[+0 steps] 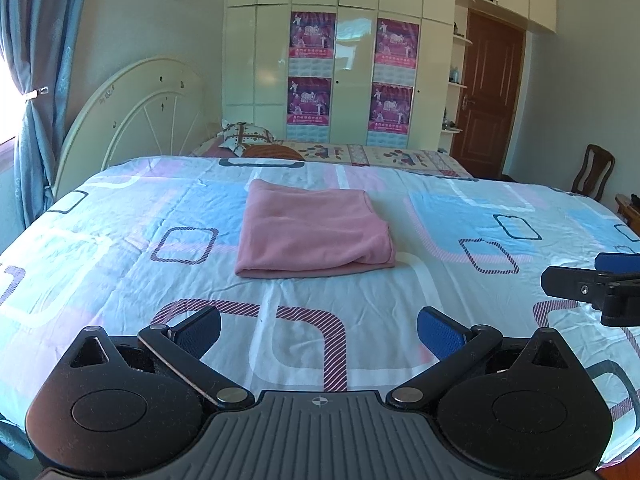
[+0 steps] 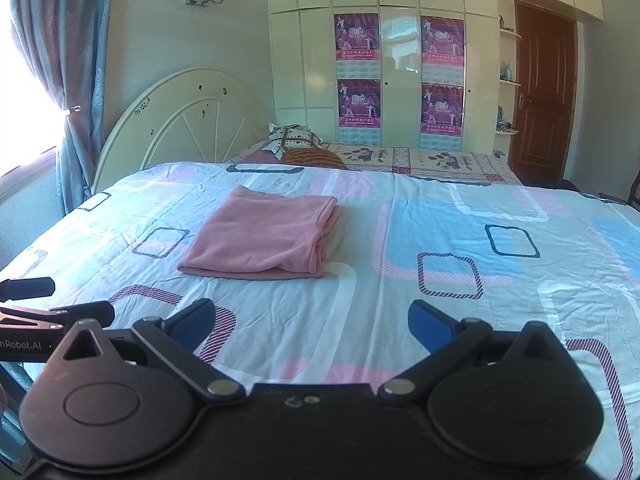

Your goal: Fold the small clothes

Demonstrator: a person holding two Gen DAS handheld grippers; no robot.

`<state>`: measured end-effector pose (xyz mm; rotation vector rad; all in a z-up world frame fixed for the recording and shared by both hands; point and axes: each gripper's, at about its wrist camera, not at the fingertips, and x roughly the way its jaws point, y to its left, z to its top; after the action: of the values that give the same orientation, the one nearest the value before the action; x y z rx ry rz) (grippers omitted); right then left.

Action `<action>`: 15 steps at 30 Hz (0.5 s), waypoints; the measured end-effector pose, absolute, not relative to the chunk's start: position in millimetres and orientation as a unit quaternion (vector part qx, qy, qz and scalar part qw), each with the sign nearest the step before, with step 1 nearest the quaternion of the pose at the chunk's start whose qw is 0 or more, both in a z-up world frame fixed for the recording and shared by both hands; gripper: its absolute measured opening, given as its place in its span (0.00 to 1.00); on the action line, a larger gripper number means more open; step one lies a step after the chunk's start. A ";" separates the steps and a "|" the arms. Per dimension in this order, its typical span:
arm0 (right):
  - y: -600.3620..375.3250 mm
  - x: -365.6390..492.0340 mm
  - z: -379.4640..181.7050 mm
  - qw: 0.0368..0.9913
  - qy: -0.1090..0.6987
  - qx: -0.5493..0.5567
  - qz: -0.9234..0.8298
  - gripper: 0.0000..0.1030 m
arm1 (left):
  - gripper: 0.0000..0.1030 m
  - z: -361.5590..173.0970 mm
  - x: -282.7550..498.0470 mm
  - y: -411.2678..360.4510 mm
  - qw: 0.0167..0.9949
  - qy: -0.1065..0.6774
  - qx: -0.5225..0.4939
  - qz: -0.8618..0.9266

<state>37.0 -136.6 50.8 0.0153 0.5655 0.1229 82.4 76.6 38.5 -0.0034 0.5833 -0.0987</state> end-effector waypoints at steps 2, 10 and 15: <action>-136.6 36.9 50.9 0.959 0.278 0.007 0.061 1.00 | 1.00 38.3 82.9 76.6 0.957 0.287 -0.002 -0.048; -138.0 36.1 49.7 0.959 0.278 0.005 0.055 1.00 | 1.00 36.8 83.2 80.6 0.958 0.283 -0.003 -0.050; -138.1 35.8 49.4 0.959 0.279 0.004 0.056 1.00 | 1.00 36.9 80.3 82.8 0.960 0.277 -0.002 -0.049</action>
<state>35.8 -138.1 49.4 0.0087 0.5649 0.1132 80.3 82.8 36.9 -0.0043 0.5609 -0.0996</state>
